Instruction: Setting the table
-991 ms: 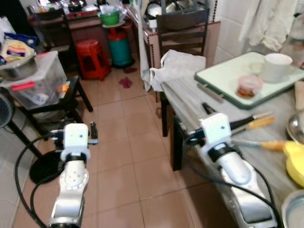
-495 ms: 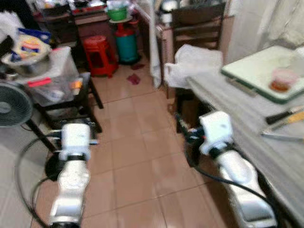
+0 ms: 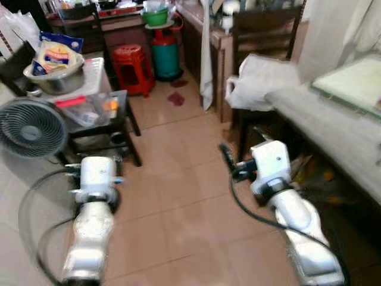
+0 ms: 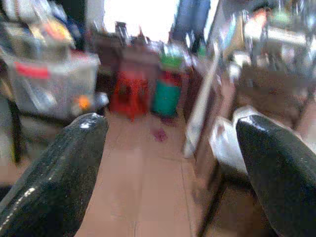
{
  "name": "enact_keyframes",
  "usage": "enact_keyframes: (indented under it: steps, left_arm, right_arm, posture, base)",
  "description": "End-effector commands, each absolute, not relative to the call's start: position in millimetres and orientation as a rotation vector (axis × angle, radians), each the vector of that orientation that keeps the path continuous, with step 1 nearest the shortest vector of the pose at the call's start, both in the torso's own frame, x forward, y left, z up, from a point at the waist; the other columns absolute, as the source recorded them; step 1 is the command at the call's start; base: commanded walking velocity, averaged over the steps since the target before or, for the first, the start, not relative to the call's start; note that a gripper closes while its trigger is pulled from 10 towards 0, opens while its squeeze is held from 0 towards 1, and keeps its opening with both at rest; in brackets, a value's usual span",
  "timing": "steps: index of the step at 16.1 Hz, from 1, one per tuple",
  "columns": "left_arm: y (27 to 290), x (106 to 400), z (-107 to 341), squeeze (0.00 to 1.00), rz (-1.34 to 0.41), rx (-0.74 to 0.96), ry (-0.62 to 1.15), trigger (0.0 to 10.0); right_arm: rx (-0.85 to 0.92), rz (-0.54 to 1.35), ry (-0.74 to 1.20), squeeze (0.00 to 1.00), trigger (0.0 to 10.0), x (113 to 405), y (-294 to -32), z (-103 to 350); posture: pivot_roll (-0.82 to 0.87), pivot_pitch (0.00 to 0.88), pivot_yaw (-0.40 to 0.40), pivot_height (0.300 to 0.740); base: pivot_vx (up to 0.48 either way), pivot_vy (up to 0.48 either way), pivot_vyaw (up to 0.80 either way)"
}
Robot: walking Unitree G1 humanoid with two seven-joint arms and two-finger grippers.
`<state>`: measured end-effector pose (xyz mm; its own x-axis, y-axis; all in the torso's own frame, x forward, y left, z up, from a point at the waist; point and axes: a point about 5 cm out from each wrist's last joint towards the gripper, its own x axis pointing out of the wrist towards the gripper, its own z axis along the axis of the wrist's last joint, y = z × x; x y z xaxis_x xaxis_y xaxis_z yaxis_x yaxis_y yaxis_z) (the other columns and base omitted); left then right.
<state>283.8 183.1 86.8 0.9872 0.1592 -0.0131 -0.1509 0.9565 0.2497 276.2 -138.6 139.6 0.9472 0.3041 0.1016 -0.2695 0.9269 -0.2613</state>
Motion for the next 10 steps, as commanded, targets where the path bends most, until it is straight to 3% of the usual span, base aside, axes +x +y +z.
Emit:
enact_keyframes:
  steps: [1,10]
  left_arm:
    - [181.9,284.4,77.9,0.00,0.095,0.228,0.075,10.0]
    - [167.1,262.3,-18.7,0.00,-0.105,0.186,0.523,10.0]
  right_arm:
    - [-0.225,0.260,-0.129,0.00,10.0,278.7,-141.7,135.5]
    - [-0.124,0.085,0.263,0.00,10.0,284.2,-178.1,38.3]
  posture:
    - [-0.08,0.000,0.080,0.740]
    - [-0.09,0.000,0.052,0.740]
  base:
    - [0.000,0.000,0.00]
    - [0.000,0.000,0.00]
